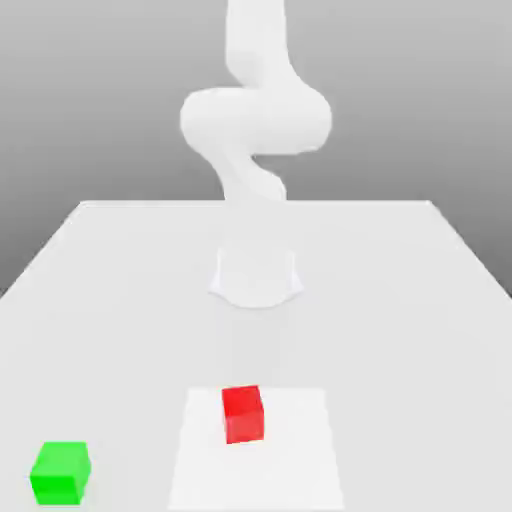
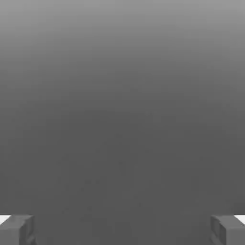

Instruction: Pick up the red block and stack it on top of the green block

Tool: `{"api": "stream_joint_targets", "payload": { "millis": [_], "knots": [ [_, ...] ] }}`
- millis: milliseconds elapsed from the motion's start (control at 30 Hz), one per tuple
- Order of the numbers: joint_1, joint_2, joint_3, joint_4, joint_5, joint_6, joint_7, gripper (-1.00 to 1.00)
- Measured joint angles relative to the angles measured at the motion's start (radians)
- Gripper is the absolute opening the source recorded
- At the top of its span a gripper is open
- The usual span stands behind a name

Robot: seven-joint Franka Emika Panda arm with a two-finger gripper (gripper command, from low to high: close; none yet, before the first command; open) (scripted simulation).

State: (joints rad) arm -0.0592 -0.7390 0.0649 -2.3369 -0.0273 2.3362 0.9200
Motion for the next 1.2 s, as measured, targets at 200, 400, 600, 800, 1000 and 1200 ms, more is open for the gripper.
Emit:
{"api": "stream_joint_targets", "payload": {
  "millis": [200, 400, 600, 800, 1000, 1200],
  "knots": [
    [-0.141, 0.159, 0.141, -0.090, -0.064, 0.088, 0.292, 0.00],
    [-0.261, 0.322, 0.243, -0.177, -0.124, 0.171, 0.573, 0.00],
    [-0.349, 0.482, 0.303, -0.263, -0.169, 0.255, 0.843, 0.00],
    [-0.397, 0.621, 0.327, -0.352, -0.157, 0.344, 1.072, 0.00],
    [-0.389, 0.720, 0.332, -0.443, -0.010, 0.439, 1.205, 0.00],
    [-0.377, 0.778, 0.317, -0.438, -0.004, 0.491, 1.248, 0.00]
  ]
}}
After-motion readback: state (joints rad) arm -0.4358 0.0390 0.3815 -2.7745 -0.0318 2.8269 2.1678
